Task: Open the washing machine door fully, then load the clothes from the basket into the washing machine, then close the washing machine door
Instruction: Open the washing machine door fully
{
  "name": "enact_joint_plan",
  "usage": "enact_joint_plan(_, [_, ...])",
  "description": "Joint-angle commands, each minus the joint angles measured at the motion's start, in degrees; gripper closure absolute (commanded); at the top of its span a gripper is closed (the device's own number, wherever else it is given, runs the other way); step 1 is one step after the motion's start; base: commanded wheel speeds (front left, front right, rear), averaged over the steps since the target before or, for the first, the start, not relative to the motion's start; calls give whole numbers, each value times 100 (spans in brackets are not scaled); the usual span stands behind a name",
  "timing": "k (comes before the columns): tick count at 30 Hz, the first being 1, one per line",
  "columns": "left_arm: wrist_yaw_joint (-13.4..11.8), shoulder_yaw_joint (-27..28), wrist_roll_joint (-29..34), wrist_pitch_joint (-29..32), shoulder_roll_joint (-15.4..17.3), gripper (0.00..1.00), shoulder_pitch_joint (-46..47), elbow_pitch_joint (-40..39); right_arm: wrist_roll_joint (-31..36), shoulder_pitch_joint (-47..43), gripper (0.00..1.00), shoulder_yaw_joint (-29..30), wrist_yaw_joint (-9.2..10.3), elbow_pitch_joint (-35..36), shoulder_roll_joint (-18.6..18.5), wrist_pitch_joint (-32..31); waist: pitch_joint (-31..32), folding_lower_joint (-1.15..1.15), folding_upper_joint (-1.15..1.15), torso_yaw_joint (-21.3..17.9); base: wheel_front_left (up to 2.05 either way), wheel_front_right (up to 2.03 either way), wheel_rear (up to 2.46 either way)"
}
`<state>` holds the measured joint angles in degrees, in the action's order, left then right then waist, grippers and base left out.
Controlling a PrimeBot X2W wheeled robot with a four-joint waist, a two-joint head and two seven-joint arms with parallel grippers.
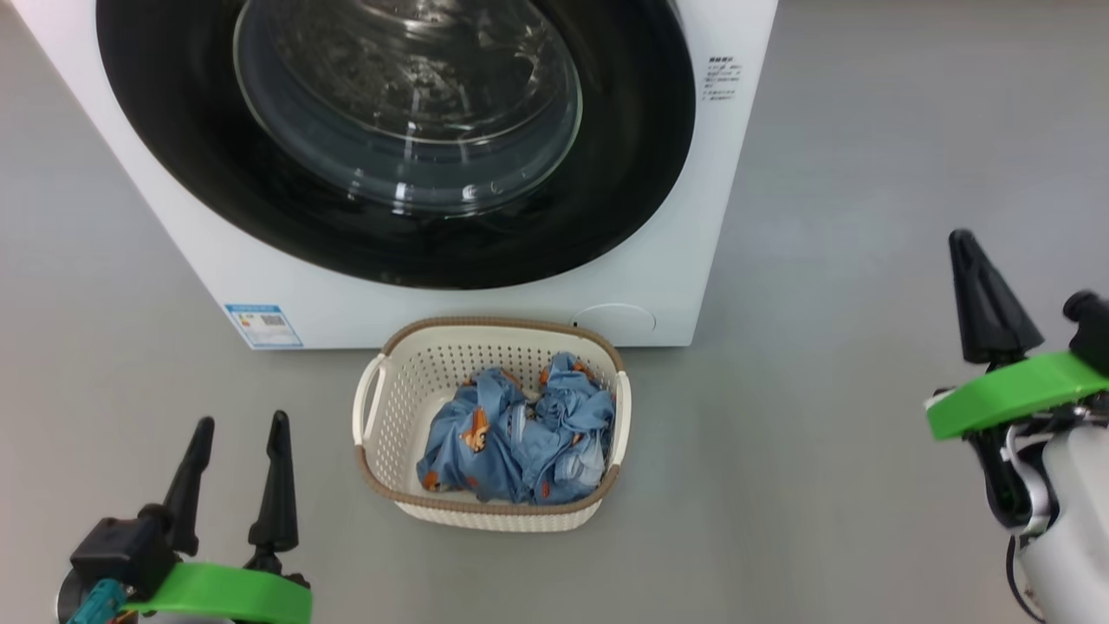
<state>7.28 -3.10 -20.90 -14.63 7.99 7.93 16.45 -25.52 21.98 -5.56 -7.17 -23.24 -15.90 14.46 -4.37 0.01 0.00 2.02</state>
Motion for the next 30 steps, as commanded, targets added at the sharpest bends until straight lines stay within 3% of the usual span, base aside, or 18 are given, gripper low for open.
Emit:
enact_joint_plan(1, [18, 170, 58, -37, 130, 0, 247, -197, -60, 182, 100, -120, -32, 90, -109, 54, -88, 0, 0, 59, 0, 0, 0])
enact_joint_plan(7, [19, 89, -36, -37, 262, 0, 317, -210, -897, 612, 100, -309, -32, -201, -162, -51, -279, 0, 0, 156, 0, 0, 0])
enact_joint_plan(13, [20, 58, -121, -37, 324, 0, 376, -257, -2273, 1073, 100, -501, -32, -297, -235, -386, -422, 0, 0, 251, 0, 0, 0])
enact_joint_plan(24, [20, 6, -242, -37, 367, 0, 546, -374, -4420, 2137, 100, -746, -32, -79, -778, -1086, -897, 0, 0, 525, 0, 0, 0])
enact_joint_plan(30, [21, -26, -299, -37, 347, 0, 717, -441, -5169, 2663, 100, -807, -32, -85, -1016, -1463, -1204, 0, 0, 732, 0, 0, 0])
